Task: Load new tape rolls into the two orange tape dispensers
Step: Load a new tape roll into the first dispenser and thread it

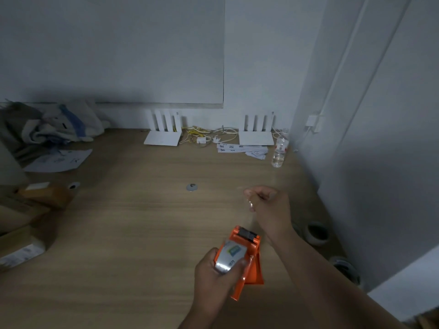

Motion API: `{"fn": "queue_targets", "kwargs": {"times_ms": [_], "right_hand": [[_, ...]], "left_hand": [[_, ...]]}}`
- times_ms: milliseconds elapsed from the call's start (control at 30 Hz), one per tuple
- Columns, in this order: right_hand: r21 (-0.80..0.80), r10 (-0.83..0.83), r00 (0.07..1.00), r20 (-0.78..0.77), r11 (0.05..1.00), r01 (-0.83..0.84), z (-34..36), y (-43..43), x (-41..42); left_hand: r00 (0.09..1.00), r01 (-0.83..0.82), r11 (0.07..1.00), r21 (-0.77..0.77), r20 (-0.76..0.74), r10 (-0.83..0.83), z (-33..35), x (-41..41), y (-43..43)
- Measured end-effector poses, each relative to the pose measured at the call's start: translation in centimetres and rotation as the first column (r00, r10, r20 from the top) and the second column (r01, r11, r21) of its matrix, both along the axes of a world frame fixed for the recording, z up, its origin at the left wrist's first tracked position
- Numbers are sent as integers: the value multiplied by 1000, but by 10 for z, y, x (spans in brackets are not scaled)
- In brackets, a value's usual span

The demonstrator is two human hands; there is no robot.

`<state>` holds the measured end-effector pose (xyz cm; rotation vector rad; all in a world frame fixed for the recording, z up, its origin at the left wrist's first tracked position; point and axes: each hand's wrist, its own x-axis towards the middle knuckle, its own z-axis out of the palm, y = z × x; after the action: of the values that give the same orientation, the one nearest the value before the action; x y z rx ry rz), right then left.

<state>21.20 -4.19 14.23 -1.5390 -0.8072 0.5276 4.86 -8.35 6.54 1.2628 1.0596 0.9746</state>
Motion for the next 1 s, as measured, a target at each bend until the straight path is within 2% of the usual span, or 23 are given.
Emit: {"fn": "queue_targets", "kwargs": {"times_ms": [67, 333, 433, 767, 1000], "right_hand": [[5, -15, 1000, -14, 1000, 15, -3, 1, 3], [-54, 36, 971, -236, 997, -50, -14, 12, 22], [-70, 84, 961, -262, 992, -106, -13, 14, 21], [-100, 85, 953, -290, 988, -118, -14, 24, 22], [-219, 49, 934, -354, 967, -133, -31, 27, 24]], "left_hand": [[1000, 2, 1000, 2, -3, -2, 1, -2, -1], [1000, 10, 1000, 19, 23, -10, 15, -5, -11], [999, 6, 999, 41, 43, -7, 21, -6, -14], [997, -46, 995, 90, 71, 40, 30, -10, -15], [995, -34, 989, 146, 94, 21, 47, -12, -20]]}}
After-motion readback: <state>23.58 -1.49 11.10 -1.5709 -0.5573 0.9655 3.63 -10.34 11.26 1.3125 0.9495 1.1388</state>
